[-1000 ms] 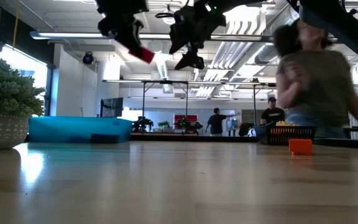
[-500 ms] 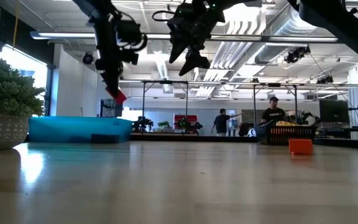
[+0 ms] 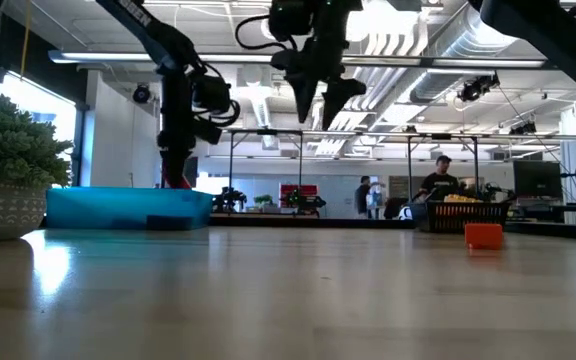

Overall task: Sort & place blocks by color
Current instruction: Put the red game piece into the blue bin, then put the orange game piece into the orange bin

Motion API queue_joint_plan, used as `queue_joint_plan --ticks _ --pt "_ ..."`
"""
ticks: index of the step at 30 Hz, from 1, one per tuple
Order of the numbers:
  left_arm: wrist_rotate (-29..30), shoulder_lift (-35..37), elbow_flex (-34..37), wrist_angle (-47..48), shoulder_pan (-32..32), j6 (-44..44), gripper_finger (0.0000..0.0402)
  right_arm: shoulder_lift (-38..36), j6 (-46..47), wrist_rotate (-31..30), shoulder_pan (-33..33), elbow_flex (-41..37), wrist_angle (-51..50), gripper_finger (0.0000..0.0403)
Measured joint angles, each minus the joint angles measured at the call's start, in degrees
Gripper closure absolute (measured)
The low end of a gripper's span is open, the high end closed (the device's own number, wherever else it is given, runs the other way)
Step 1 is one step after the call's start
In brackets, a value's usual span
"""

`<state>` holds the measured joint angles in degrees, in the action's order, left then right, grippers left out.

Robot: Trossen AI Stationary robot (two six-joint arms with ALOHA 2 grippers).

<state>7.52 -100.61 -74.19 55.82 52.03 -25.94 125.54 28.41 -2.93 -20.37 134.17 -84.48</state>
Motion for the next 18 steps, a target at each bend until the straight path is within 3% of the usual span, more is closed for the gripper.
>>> queue_joint_plan --ticks 7,12,18 --pt "0.0 -1.8 0.0 -2.0 0.6 4.0 0.0281 0.0 -0.8 -4.6 3.4 0.0 -5.5 0.0158" --pt "0.1 -1.8 0.0 -2.2 0.6 5.0 0.0249 0.0 -4.7 -3.9 4.8 0.0 -5.5 0.0158" --pt "4.2 -1.8 0.0 -0.5 -0.4 8.2 0.0228 0.0 -10.8 -3.0 5.9 0.0 -5.5 0.0158"
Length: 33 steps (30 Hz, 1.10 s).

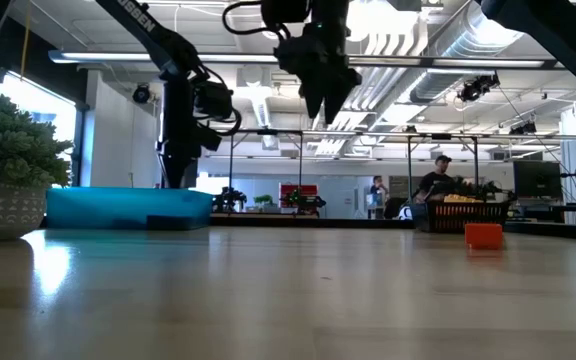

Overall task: Sort & place blocks by color
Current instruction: Put the orange game piece into the orange bin

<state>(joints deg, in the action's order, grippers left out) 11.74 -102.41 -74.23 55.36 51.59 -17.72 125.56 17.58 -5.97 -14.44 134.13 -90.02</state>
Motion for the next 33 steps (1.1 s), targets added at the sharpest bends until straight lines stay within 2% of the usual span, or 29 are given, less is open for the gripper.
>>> queue_joint_plan --ticks 3,10,22,25,33 --pt "-0.2 0.0 -0.7 3.0 -1.0 2.7 0.0229 0.0 -5.0 3.3 0.5 0.0 0.0 0.0158" --pt "-6.6 0.6 -6.1 8.5 -4.6 11.9 0.0234 0.0 -12.5 9.0 1.2 0.0 0.0 0.0158" --pt "-6.6 10.2 -7.8 11.4 -11.9 22.0 0.0235 -2.3 -19.4 6.8 4.9 -0.2 0.1 0.0158" --pt "-6.4 13.3 -7.8 13.4 -13.6 25.0 0.0235 -5.6 -19.6 6.1 5.4 -5.5 0.0 0.0158" --pt "-6.4 19.6 -7.8 14.2 -17.8 31.2 0.0235 -17.6 -19.5 5.1 5.5 -28.7 1.2 0.0158"
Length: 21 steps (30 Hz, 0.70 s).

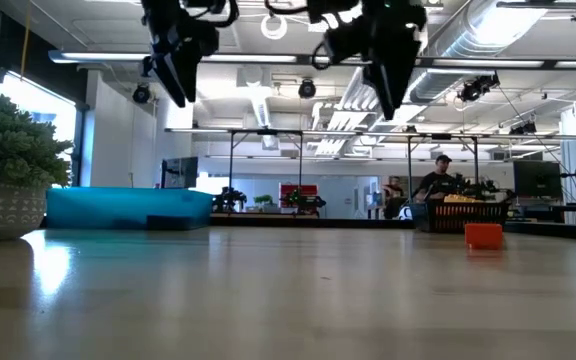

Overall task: Sort & place blocks by color
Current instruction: Put the orange game piece into the orange bin

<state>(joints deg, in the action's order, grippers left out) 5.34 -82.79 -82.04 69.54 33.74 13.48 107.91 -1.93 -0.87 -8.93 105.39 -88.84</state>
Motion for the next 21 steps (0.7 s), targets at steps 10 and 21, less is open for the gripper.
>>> queue_joint_plan --ticks 10,21 --pt "0.1 1.1 0.0 -0.1 -3.4 5.0 0.0235 -14.9 -10.5 0.6 1.9 -26.5 12.3 0.0158" --pt "1.5 1.1 0.0 -0.3 -6.4 6.0 0.0235 -27.5 -23.6 0.4 8.0 -50.4 29.0 0.0158"
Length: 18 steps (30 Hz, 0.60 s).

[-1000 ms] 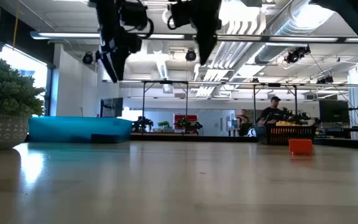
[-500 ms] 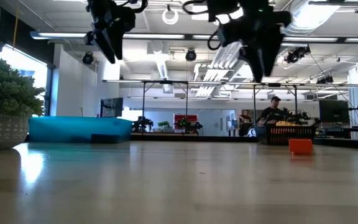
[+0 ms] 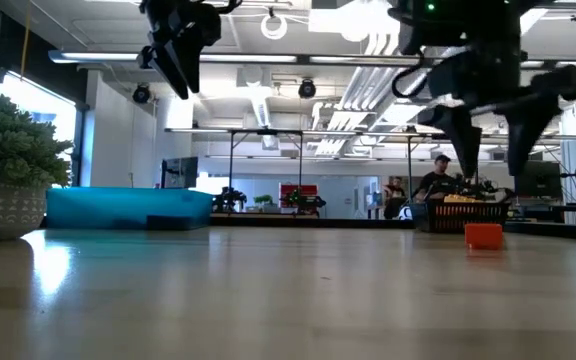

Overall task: Sort & place blocks by color
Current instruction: Put the orange game piece into the orange bin

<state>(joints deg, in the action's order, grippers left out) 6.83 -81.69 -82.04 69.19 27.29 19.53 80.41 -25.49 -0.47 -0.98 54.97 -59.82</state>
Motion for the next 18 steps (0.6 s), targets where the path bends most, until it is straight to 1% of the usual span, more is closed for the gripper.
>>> queue_joint_plan --ticks 3,5,9,18 --pt "1.9 0.0 0.0 0.0 -0.7 1.0 0.0235 -0.3 -0.6 -1.1 2.6 -3.5 4.9 0.0158" --pt "2.9 0.0 0.0 0.0 -1.0 1.9 0.0235 -0.2 -1.8 -2.9 4.3 -5.1 7.9 0.0158" --pt "3.2 0.0 0.0 0.0 -1.4 2.9 0.0235 0.2 -4.0 -3.8 6.8 -7.7 15.2 0.0158" --pt "3.0 0.0 0.0 0.0 -1.9 3.0 0.0235 0.2 -5.0 -3.5 8.1 -13.5 23.1 0.0158"
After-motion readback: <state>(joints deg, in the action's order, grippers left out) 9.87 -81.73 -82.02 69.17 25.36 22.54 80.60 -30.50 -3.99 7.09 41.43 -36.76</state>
